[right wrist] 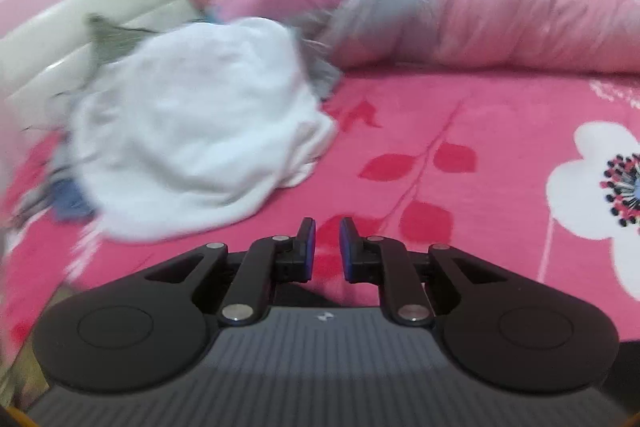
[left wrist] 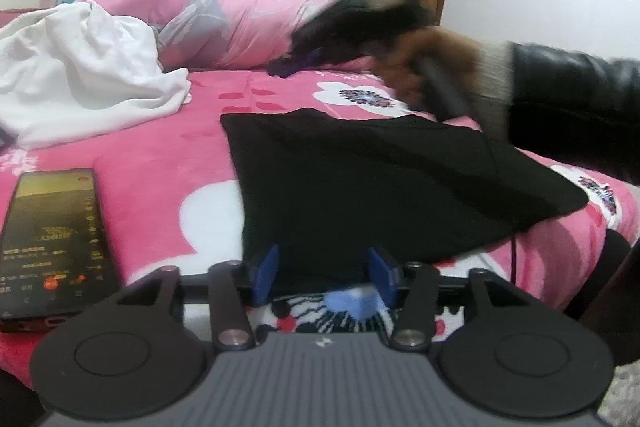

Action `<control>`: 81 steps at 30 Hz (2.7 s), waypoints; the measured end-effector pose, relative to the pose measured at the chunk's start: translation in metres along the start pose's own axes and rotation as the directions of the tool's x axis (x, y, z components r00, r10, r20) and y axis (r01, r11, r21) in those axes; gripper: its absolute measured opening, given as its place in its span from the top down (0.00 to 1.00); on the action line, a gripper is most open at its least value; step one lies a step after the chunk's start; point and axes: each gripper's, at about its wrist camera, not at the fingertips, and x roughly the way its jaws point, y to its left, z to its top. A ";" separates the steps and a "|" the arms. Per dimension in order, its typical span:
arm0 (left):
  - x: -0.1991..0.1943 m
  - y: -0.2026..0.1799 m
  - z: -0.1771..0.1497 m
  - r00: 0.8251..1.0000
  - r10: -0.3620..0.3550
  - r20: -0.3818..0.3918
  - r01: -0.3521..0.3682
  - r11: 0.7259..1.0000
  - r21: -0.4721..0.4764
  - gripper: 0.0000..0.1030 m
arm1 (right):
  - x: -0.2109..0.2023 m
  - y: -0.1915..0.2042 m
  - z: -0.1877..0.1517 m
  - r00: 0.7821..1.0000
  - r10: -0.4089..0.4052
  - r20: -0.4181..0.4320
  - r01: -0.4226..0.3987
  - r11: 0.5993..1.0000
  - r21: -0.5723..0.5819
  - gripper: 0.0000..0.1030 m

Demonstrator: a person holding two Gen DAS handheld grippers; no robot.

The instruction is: Fold clothes

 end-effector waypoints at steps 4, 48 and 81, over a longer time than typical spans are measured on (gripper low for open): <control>0.002 -0.003 0.001 1.000 0.005 -0.008 -0.004 1.000 0.016 0.43 | -0.032 0.009 -0.040 0.989 0.110 -0.099 -0.121 0.987 -0.107 0.87; 0.015 -0.033 0.034 0.943 0.297 -0.146 -0.294 0.955 0.047 0.38 | -0.216 -0.204 -0.156 0.954 -0.298 -0.025 0.295 0.923 0.246 0.77; 0.029 -0.055 0.032 0.959 0.195 -0.204 -0.203 0.979 -0.018 0.36 | -0.297 -0.056 -0.219 0.919 -0.363 0.157 0.344 0.929 0.137 0.76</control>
